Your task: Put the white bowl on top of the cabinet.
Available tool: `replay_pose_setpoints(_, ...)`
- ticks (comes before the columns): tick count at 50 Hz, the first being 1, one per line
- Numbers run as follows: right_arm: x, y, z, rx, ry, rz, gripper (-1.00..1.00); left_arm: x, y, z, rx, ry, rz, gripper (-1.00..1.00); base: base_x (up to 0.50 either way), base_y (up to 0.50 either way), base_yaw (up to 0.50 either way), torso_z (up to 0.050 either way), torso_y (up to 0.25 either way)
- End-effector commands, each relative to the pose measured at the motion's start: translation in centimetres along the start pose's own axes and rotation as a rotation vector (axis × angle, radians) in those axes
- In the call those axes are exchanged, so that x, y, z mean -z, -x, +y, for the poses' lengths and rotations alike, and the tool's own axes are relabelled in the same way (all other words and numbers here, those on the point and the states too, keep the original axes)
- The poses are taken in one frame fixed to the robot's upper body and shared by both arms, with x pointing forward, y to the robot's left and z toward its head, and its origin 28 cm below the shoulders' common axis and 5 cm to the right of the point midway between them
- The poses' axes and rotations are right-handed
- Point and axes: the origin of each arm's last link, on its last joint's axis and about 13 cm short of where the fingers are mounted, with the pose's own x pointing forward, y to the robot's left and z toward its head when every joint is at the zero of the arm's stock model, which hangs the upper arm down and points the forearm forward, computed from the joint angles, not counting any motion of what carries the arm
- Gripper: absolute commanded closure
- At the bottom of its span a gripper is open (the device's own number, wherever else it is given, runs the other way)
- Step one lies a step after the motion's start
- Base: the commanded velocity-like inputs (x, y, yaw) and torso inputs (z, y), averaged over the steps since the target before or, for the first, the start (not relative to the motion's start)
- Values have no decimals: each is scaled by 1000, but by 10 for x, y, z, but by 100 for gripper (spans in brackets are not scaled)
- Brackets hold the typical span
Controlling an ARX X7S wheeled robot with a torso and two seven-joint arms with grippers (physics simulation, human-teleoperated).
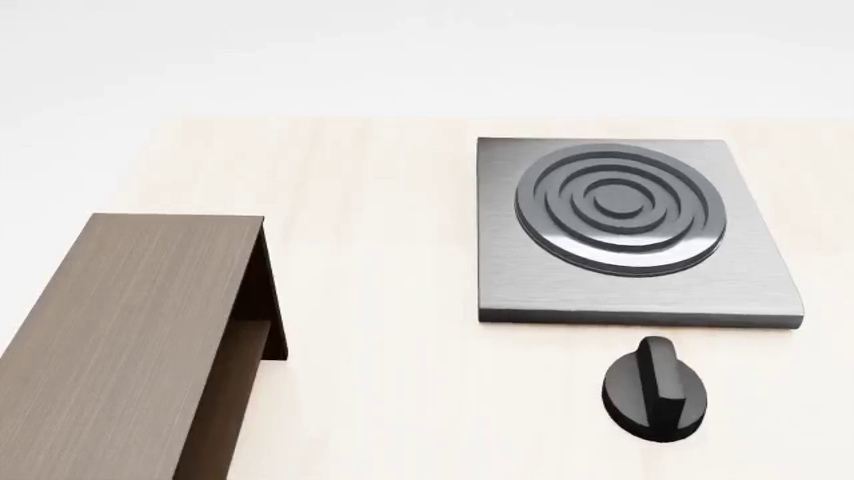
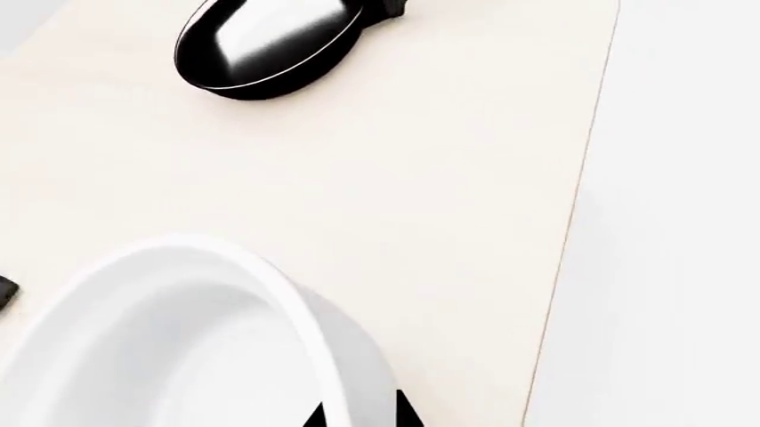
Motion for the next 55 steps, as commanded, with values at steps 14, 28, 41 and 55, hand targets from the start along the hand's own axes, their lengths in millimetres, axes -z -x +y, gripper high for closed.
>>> replay_pose_setpoints(14,-24,28,14,-103,-28,-122,100,11,5,-1,35,-45,16,-100,0,0,0,0,1)
replay_pose_setpoints(28,-38,45,24,-149,-6,-166,100,11,5,0,34,-44,16,-100,0,0,0,0,1)
replay_pose_setpoints(41,-46,63,42,-211,48,-203,100,11,5,0,33,-42,17,-100,0,0,0,0,1)
replay_pose_setpoints(55,-58,82,68,-286,93,-233,100,11,5,0,32,-41,17,-100,0,0,0,0,1)
